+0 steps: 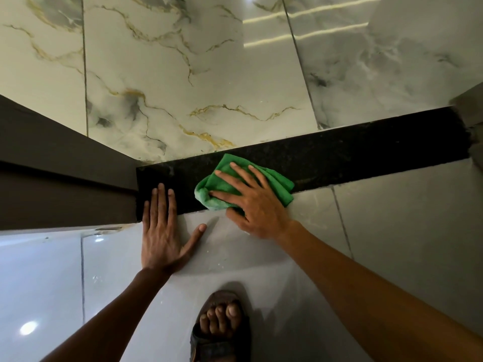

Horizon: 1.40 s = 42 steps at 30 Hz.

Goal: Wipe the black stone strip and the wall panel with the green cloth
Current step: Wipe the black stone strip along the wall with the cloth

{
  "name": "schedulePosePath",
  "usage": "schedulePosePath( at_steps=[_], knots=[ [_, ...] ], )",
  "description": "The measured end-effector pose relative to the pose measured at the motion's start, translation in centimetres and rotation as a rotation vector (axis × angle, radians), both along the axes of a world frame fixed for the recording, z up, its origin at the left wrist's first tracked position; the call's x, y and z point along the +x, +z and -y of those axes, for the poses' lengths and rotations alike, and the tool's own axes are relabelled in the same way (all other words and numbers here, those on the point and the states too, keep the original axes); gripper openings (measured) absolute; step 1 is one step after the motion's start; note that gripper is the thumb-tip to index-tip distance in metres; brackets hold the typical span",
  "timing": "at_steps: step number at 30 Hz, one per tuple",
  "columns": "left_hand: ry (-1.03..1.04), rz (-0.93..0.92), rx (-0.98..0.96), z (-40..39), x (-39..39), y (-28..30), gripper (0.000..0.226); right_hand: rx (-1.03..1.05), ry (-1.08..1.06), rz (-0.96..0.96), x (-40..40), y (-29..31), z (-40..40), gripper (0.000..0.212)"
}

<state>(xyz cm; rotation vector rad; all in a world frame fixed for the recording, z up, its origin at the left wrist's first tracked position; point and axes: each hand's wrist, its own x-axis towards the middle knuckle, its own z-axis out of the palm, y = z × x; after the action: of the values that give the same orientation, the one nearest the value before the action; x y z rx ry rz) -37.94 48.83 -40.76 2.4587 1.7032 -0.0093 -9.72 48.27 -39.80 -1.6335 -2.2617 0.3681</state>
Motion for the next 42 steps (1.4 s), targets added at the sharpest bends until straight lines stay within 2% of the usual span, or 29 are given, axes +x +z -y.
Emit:
schedulePosePath(
  at_steps=[3,11,16,21,25,32,37,42],
  knots=[
    [-0.004,-0.001,-0.008,-0.1,0.1,0.1,0.115,0.015,-0.073,0.002,3.3,-0.2,1.1,0.056],
    [-0.003,0.016,-0.028,0.0,0.0,0.1,0.113,-0.002,-0.442,0.086,14.7,0.1,3.4,0.063],
    [0.001,0.008,-0.044,-0.1,0.0,0.2,0.113,-0.031,-0.727,0.168,22.6,0.3,5.0,0.065],
    [0.002,0.020,-0.041,-0.1,0.1,0.1,0.111,-0.080,-1.053,0.165,28.4,0.4,6.7,0.064],
    [0.023,-0.018,-0.039,-0.3,-0.6,-0.7,0.111,-0.153,-1.265,0.136,30.4,0.7,6.0,0.069],
    [0.066,-0.073,-0.044,-0.7,-0.8,-1.4,0.114,-0.229,-1.422,0.161,32.2,0.1,3.5,0.070],
    [0.080,-0.048,-0.034,-0.5,-0.2,-0.7,0.114,-0.304,-1.625,0.081,33.2,0.5,-0.5,0.071],
    [0.050,-0.010,-0.063,-0.5,0.2,-0.2,0.115,-0.341,-1.675,0.050,33.7,0.1,-1.6,0.072]
  ],
)
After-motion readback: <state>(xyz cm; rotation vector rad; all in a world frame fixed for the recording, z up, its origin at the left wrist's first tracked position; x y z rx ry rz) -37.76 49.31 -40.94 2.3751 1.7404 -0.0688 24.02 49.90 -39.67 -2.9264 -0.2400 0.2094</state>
